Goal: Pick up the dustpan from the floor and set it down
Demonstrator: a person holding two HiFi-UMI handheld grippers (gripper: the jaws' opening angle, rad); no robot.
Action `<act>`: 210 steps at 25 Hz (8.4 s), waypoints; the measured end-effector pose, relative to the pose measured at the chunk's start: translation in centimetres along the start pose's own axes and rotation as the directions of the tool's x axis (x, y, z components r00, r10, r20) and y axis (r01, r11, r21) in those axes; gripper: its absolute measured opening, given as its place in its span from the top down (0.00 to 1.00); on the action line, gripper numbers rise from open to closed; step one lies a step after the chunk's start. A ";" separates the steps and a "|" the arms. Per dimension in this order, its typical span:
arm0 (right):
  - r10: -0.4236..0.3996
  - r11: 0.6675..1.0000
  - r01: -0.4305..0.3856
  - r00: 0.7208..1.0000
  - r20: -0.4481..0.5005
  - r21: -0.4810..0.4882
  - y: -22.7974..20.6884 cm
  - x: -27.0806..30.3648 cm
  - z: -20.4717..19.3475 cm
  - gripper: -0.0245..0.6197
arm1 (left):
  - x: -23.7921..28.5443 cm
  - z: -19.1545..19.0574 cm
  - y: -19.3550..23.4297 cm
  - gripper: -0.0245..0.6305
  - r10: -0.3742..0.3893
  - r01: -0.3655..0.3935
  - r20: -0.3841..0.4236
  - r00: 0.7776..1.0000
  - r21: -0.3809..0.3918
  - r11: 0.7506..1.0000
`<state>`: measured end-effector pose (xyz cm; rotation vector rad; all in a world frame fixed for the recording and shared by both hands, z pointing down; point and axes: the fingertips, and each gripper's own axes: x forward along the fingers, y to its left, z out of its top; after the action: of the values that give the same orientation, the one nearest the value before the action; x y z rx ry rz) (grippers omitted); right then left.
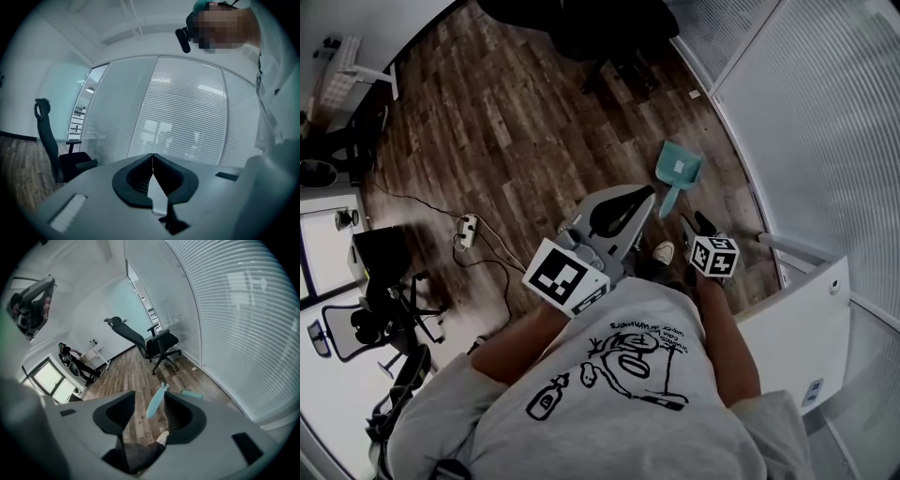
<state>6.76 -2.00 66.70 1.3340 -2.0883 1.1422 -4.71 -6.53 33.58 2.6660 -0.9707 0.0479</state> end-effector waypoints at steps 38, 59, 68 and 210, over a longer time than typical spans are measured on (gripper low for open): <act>0.239 0.882 -0.220 0.971 0.007 0.418 -3.3 11.9 -6.0 0.63 | 0.5 -6.1 2.7 0.96 0.035 -0.038 -0.116 0.993 -0.032 0.999; 0.343 0.826 -0.316 0.939 0.029 0.467 -2.2 15.3 -4.9 0.64 | 0.1 -7.2 3.5 0.96 0.048 -0.054 -0.153 0.987 -0.035 0.998; 0.388 0.794 -0.374 0.919 0.074 0.479 -1.7 15.2 -4.6 0.88 | 0.8 -7.2 3.6 0.96 0.042 -0.048 -0.155 0.987 -0.034 0.998; 0.497 0.784 -0.584 0.794 0.349 0.212 10.5 -21.9 16.2 0.85 | 2.0 0.6 -2.7 0.96 -0.035 0.036 -0.003 0.999 0.052 0.998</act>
<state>8.85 -0.90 37.57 1.0759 -2.7055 1.6626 -1.47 -5.98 32.54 2.7295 -0.9335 0.0698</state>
